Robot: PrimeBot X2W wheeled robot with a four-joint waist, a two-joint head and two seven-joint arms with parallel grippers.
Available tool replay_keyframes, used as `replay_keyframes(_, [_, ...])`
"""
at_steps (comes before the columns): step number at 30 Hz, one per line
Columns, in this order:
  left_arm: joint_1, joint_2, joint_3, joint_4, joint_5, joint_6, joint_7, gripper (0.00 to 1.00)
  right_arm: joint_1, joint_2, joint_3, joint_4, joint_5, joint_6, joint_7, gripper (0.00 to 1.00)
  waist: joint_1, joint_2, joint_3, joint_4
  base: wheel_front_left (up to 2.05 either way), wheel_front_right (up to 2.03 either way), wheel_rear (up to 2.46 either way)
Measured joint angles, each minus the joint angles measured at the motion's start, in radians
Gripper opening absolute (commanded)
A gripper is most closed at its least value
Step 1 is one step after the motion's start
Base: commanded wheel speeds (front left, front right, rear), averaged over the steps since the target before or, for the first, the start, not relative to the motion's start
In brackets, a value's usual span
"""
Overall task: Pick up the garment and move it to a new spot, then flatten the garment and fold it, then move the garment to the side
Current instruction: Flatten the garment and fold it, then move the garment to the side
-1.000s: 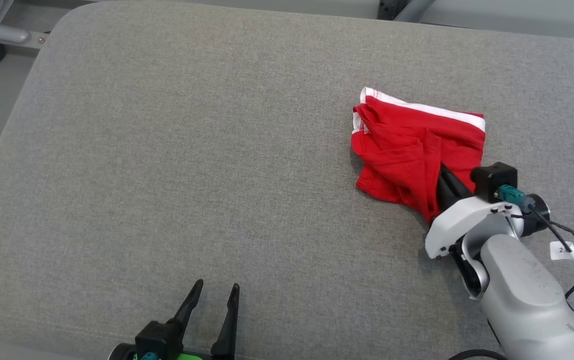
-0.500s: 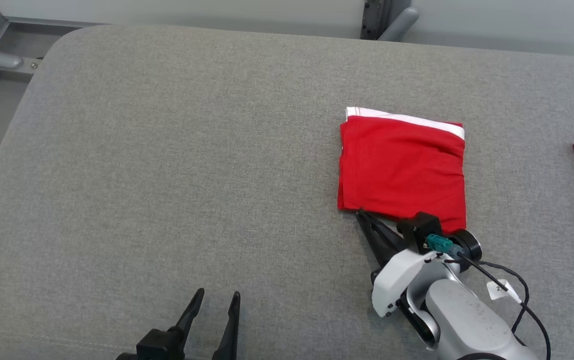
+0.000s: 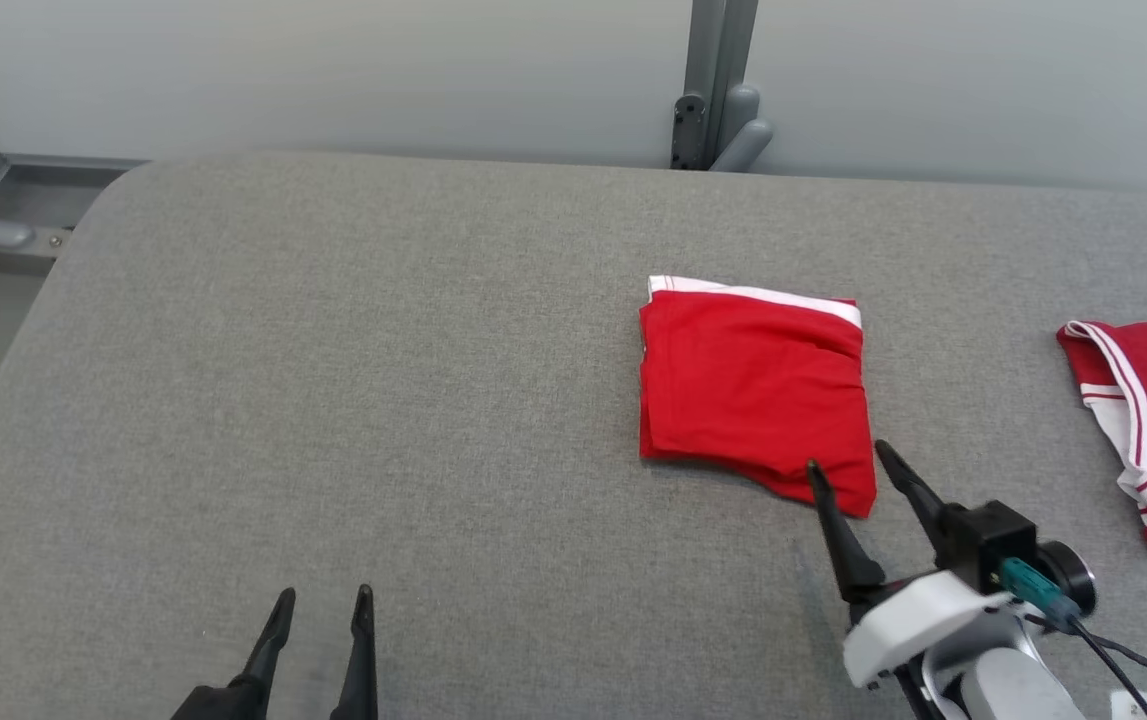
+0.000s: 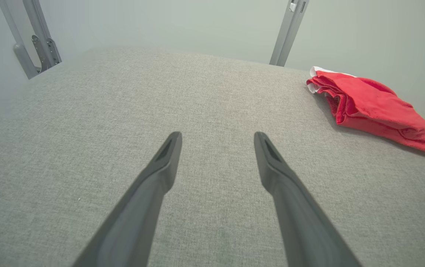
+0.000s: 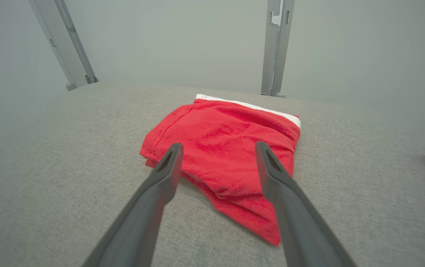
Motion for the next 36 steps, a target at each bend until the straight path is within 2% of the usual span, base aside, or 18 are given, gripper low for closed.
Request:
replay_keyframes(6, [0.031,0.011,0.073,-0.020,0.047,-0.009,0.000,1.00,0.168,-0.017,-0.192,-0.111,-0.059,0.000,0.000,1.00,0.0000,0.0000,-0.056,-0.032,0.00,0.00,0.00])
replay_keyframes(14, [0.035,0.010,0.136,-0.030,0.060,-0.034,0.000,1.00,0.286,-0.009,-0.326,-0.130,-0.082,0.000,0.000,1.00,0.0000,0.0000,-0.094,-0.075,0.00,0.00,0.00])
replay_keyframes(25, [0.030,0.006,0.108,0.001,0.060,-0.055,0.000,1.00,0.294,0.021,-0.353,-0.117,-0.086,0.000,0.000,1.00,0.0000,0.0000,-0.098,-0.125,0.00,0.00,0.00])
replay_keyframes(32, [0.028,0.006,0.105,0.010,0.060,-0.056,0.000,1.00,0.284,0.026,-0.344,-0.105,-0.077,0.000,0.000,1.00,0.0000,0.0000,-0.095,-0.128,0.00,0.00,0.00])
replay_keyframes(36, [0.022,0.005,0.103,0.010,0.060,-0.056,0.000,1.00,0.220,0.030,-0.325,-0.100,0.010,0.000,0.013,1.00,0.0000,0.0000,-0.084,-0.120,0.00,0.00,0.00])
